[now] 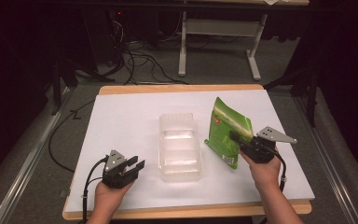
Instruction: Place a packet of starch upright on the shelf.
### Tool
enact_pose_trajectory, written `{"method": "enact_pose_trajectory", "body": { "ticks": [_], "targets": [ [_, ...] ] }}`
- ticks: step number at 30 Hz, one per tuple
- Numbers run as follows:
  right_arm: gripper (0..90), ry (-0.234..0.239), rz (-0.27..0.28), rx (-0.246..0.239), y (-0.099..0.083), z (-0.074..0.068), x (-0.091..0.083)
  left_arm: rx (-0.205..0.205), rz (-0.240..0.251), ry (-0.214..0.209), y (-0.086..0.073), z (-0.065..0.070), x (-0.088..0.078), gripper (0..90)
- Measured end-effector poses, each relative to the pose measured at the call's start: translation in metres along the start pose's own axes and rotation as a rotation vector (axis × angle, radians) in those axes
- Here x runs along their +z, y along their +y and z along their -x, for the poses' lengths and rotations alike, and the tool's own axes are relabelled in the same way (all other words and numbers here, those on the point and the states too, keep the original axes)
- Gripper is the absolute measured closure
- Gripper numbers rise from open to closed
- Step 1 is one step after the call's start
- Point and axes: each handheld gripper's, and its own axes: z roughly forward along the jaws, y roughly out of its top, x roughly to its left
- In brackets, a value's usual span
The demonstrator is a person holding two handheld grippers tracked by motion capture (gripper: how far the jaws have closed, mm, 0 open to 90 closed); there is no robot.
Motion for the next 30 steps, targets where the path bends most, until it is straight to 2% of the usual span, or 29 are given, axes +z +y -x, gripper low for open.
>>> {"method": "enact_pose_trajectory", "body": {
  "ticks": [9,14,20,23,30],
  "targets": [
    [85.2,0.010,0.037,-0.006,0.006,0.004,-0.012,0.003,0.009,0.007,0.000,-0.001,-0.002,63.9],
    [85.2,0.009,0.038,-0.014,0.008,0.004,-0.014,0.003,0.018,0.016,0.001,-0.002,-0.003,63.9],
    [85.2,0.032,0.045,-0.018,0.009,0.001,-0.017,0.015,0.026,0.034,0.002,-0.002,-0.005,63.4],
    [85.2,0.038,0.044,-0.025,0.010,-0.001,-0.018,0.028,0.027,0.050,0.002,-0.002,-0.006,61.1],
    [85.1,0.048,0.049,-0.020,0.011,0.000,-0.020,0.019,0.030,0.071,0.003,-0.005,-0.007,56.1]
  ]
}}
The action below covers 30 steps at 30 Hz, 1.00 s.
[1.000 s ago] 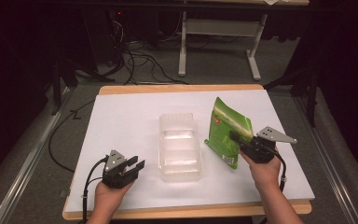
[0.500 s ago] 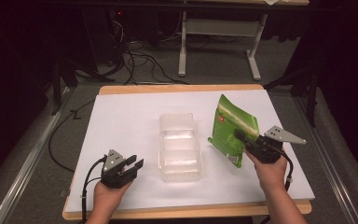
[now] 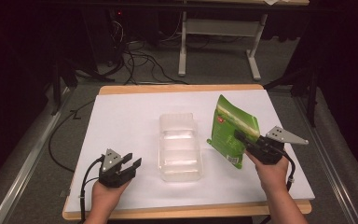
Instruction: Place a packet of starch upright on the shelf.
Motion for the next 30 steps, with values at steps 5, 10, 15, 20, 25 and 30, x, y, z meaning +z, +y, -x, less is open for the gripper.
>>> {"method": "enact_pose_trajectory", "body": {
  "ticks": [5,10,15,20,25,30],
  "targets": [
    [85.2,-0.005,-0.001,-0.003,0.0002,0.0005,-0.0014,-0.004,0.007,0.004,0.0011,-0.0005,-0.0017,53.7],
    [85.2,-0.008,-0.001,-0.004,0.0003,0.0009,-0.0021,-0.006,0.003,0.006,0.0011,-0.0013,-0.0023,52.7],
    [85.2,-0.003,0.001,-0.003,0.0010,0.0011,-0.0028,-0.005,-0.001,0.007,0.0009,-0.0011,-0.0019,52.4],
    [85.2,-0.003,0.007,-0.004,0.0020,0.0014,-0.0038,-0.007,-0.003,0.007,0.0005,-0.0003,-0.0014,52.0],
    [85.2,0.001,0.018,-0.009,0.0045,0.0024,-0.0054,-0.014,-0.001,0.011,0.0008,-0.0016,-0.0023,51.5],
    [85.2,0.006,0.028,-0.008,0.0063,0.0011,-0.0052,-0.022,0.014,0.027,0.0018,-0.0056,-0.0070,50.6]
  ]
}}
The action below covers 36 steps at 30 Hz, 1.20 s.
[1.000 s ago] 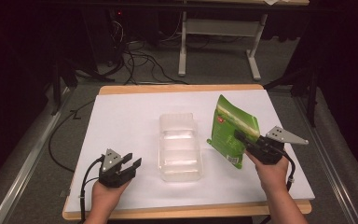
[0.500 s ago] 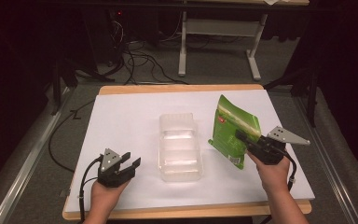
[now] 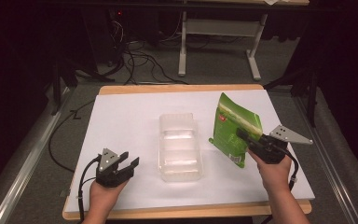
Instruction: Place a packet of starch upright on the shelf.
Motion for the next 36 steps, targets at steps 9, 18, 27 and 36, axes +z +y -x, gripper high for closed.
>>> {"method": "enact_pose_trajectory", "body": {
  "ticks": [9,18,27,36],
  "targets": [
    [85.2,0.010,0.023,-0.002,0.005,-0.004,-0.001,-0.011,0.003,0.016,0.001,-0.009,-0.004,48.9],
    [85.2,0.047,0.055,-0.023,0.016,-0.011,-0.002,-0.017,-0.009,0.019,0.000,-0.015,-0.005,46.8],
    [85.3,0.098,0.068,-0.034,0.029,-0.021,0.004,-0.023,-0.012,0.016,0.000,-0.019,-0.005,46.2],
    [85.4,0.177,0.091,-0.026,0.044,-0.027,0.019,-0.026,-0.005,0.011,0.000,-0.019,-0.007,45.9]
  ]
}}
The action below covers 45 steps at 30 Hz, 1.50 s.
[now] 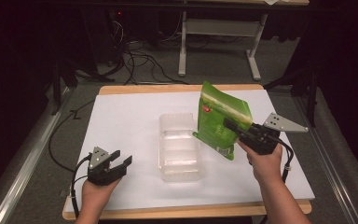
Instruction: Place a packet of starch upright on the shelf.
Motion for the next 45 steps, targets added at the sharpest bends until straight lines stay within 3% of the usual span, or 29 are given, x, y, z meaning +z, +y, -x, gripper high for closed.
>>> {"method": "enact_pose_trajectory", "body": {
  "ticks": [18,30,45],
  "targets": [
    [85.5,0.099,-0.008,-0.018,0.007,-0.012,0.036,0.001,-0.002,0.006,-0.001,0.000,-0.001,45.5],
    [85.5,0.216,-0.070,-0.031,0.000,-0.018,0.062,0.003,-0.005,0.011,-0.001,-0.001,-0.001,45.5],
    [85.5,0.328,-0.088,-0.032,-0.005,-0.023,0.074,0.000,-0.009,0.021,-0.002,-0.002,-0.001,45.4]
  ]
}}
